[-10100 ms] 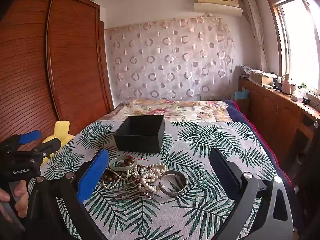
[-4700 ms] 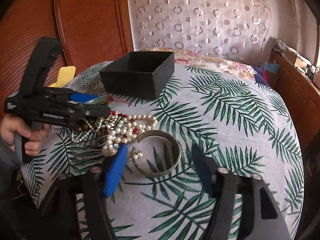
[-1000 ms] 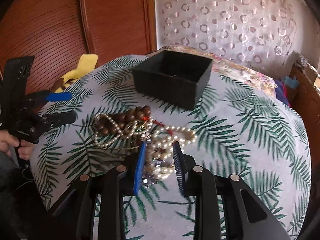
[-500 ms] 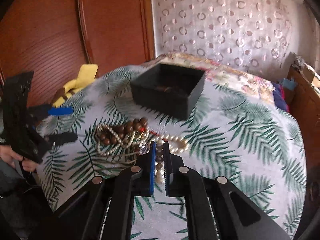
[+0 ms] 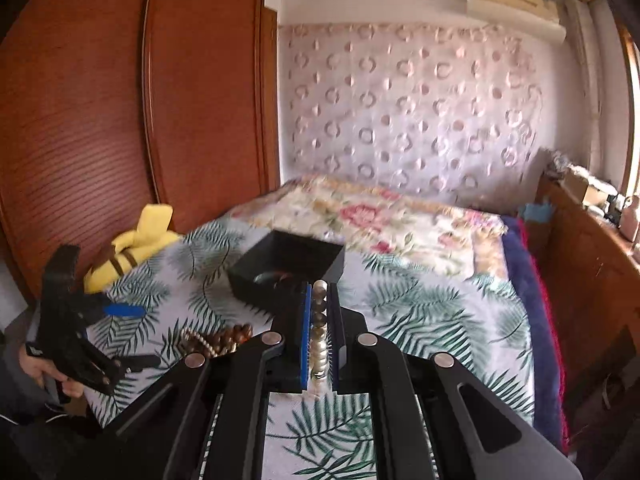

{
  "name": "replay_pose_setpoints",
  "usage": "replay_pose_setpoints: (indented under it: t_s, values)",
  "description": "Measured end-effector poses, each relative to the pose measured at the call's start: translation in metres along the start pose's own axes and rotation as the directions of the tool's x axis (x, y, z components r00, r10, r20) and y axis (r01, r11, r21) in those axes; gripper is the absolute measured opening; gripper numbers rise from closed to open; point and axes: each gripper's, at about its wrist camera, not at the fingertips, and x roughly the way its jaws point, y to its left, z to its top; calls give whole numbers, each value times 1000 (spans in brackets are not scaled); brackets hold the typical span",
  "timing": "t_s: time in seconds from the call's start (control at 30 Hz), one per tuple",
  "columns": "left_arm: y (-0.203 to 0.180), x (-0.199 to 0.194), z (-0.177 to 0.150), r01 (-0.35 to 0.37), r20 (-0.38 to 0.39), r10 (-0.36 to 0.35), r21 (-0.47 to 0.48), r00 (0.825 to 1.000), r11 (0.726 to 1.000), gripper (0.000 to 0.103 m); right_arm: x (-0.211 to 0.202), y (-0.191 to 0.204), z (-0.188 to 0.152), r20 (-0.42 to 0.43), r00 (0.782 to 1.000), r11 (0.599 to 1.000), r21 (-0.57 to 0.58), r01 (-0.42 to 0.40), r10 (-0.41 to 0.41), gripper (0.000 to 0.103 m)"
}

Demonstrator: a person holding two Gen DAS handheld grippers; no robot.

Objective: Organize jewelry

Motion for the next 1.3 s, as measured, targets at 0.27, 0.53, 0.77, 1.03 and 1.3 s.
replay_pose_setpoints:
  t_s: [0.27,0.53,0.77,1.03,1.3]
  values:
    - [-19,3,6,29,5,-29,36,1000,999,95,-21,-15,3,32,999,999,8,38,-38,8]
    - [-58,17,14,130,-37,-126,116,991,985,69,10,-24,-44,-90,995,997,64,42,-36,8]
    - [-92,44,21,155,-112,-135,203,985,967,63,38,-22,-83,-178,984,994,109,28,-9,8]
    - [-96,62,21,148,-167,-109,239,980,960,63,53,-8,-102,-208,977,991,134,-10,38,8]
    - [-97,65,19,146,-170,-103,260,980,955,63,59,-4,-108,-224,974,991,136,-17,47,8]
